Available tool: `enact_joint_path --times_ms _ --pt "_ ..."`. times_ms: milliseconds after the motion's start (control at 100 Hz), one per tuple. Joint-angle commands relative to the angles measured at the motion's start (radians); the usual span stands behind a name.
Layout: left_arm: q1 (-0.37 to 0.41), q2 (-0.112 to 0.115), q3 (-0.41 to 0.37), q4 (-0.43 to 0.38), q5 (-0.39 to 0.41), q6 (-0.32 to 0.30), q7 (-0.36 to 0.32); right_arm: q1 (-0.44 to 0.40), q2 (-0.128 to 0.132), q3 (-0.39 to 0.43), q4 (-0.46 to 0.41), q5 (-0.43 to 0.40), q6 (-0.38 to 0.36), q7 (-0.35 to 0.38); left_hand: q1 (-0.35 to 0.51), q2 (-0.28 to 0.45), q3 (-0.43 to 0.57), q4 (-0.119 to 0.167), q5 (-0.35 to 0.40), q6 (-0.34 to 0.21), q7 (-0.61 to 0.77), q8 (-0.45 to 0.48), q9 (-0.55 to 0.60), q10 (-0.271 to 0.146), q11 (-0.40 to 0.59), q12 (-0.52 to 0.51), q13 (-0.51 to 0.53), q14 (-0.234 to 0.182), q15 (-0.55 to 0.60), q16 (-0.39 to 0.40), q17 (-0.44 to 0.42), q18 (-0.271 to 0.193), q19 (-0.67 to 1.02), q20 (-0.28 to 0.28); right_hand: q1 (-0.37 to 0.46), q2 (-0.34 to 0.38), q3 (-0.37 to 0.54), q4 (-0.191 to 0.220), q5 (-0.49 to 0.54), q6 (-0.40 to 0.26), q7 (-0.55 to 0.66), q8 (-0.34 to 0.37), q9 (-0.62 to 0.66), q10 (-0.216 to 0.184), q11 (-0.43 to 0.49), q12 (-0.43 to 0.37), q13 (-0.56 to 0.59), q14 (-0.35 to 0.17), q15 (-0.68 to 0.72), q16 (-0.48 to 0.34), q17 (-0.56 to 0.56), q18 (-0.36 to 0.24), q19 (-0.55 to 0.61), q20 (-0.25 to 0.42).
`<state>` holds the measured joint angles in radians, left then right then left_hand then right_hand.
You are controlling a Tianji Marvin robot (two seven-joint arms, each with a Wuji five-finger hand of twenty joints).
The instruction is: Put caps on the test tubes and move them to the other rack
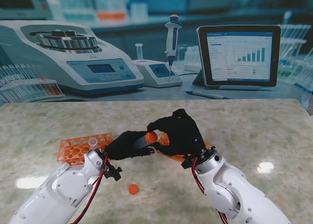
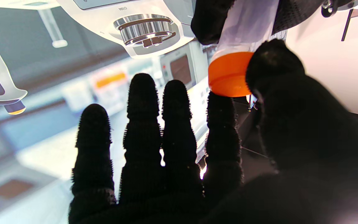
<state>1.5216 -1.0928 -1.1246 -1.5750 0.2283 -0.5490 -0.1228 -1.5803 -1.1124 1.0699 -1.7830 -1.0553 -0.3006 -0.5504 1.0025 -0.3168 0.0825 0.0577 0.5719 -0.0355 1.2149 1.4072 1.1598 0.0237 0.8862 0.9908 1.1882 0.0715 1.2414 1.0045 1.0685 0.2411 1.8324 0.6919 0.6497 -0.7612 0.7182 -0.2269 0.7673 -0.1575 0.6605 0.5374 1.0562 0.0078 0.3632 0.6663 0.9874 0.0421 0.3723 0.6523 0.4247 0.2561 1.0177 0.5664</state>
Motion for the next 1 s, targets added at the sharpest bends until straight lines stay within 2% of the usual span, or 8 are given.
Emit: enact_joint_path --times_ms 0,350,590,990 --pt "0.001 0.0 0.003 -0.008 0.0 -0.002 -0.005 -0.001 -0.005 -0.004 0.008 0.003 0.009 0.004 0.026 0.059 0.0 -0.001 -0.008 -0.038 0.014 0.03 0.006 -0.038 0.018 0.015 0.07 -0.038 0.012 0.019 0.019 -0.144 0.184 0.001 0.099 0.04 0.008 -0.003 -0.003 -0.07 0.136 -0.032 0.036 -0.032 0.002 0.043 0.039 -0.022 0.03 0.016 0.008 -0.025 0.024 -0.017" --pt "0.001 0.0 0.005 -0.007 0.0 -0.003 -0.006 0.008 -0.009 -0.01 0.012 0.018 0.012 0.003 0.026 0.059 0.001 -0.001 -0.008 -0.037 0.013 0.03 0.006 -0.038 0.019 0.016 0.07 -0.038 0.012 0.019 0.019 -0.144 0.184 0.0 0.141 0.107 0.0 -0.014 0.054 -0.126 0.205 -0.048 0.118 -0.047 0.023 0.07 0.106 -0.029 0.069 0.033 0.052 -0.038 0.045 -0.014" --pt "0.001 0.0 0.005 -0.006 0.0 -0.005 -0.006 0.014 -0.012 -0.012 0.011 0.037 0.011 0.02 0.026 0.059 0.0 -0.001 -0.008 -0.037 0.013 0.03 0.006 -0.039 0.019 0.016 0.07 -0.038 0.012 0.019 0.019 -0.144 0.184 0.0 0.11 0.158 -0.037 -0.013 0.126 -0.167 0.243 -0.056 0.189 -0.057 0.048 0.065 0.166 -0.031 0.114 0.052 0.086 -0.043 0.07 -0.007" --pt "-0.002 0.0 0.008 -0.005 -0.001 -0.006 -0.007 0.027 -0.013 -0.013 0.008 0.063 0.013 0.065 0.026 0.059 0.001 -0.001 -0.008 -0.038 0.013 0.03 0.006 -0.038 0.018 0.016 0.07 -0.038 0.012 0.019 0.019 -0.144 0.185 0.0 0.069 0.194 -0.072 -0.008 0.163 -0.165 0.267 -0.063 0.235 -0.056 0.07 0.048 0.202 -0.025 0.151 0.066 0.104 -0.04 0.089 0.003"
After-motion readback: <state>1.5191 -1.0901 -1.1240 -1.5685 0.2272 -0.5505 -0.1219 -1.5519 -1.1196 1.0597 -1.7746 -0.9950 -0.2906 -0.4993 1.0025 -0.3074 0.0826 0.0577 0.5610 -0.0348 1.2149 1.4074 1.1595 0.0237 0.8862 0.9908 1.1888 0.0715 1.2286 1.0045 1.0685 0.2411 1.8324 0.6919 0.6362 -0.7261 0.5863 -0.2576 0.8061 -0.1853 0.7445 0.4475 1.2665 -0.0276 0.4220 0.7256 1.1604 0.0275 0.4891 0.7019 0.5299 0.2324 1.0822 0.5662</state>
